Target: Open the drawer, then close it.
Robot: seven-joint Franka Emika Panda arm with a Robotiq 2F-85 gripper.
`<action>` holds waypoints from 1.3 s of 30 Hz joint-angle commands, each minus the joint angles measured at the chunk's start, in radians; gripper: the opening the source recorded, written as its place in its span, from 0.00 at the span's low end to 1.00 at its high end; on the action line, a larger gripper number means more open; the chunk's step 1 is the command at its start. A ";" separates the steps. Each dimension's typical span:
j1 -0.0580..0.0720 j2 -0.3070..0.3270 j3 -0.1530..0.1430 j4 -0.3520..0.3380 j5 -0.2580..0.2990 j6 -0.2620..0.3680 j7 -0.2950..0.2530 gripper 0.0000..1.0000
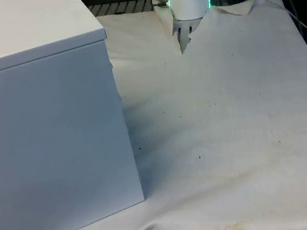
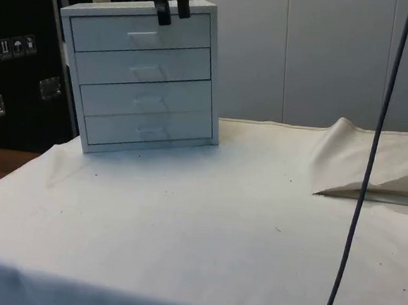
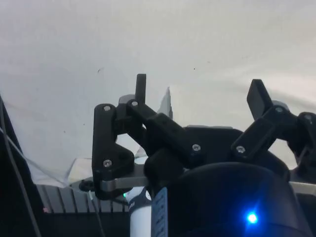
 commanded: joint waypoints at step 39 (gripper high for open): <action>0.003 -0.032 0.000 -0.087 -0.054 0.244 -0.093 1.00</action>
